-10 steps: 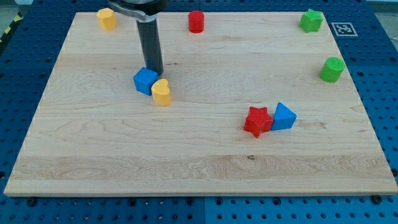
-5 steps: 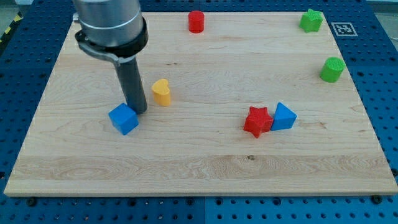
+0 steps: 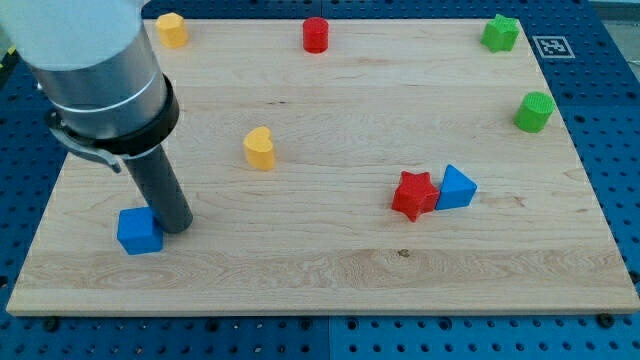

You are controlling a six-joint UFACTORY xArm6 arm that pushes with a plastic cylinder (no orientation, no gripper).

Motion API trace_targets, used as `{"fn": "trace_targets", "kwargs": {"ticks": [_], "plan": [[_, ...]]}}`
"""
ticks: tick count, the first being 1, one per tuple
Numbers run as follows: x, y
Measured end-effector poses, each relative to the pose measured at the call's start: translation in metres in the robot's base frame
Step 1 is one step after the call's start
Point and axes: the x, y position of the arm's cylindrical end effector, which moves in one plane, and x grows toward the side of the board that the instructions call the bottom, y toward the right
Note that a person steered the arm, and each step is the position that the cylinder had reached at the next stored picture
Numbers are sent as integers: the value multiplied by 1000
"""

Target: Place the blue cube at the bottom left of the board

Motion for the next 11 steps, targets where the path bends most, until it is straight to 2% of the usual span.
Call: {"fn": "trace_targets", "kwargs": {"ticks": [5, 9, 11], "plan": [[-4, -71], [0, -91], [23, -91]]}}
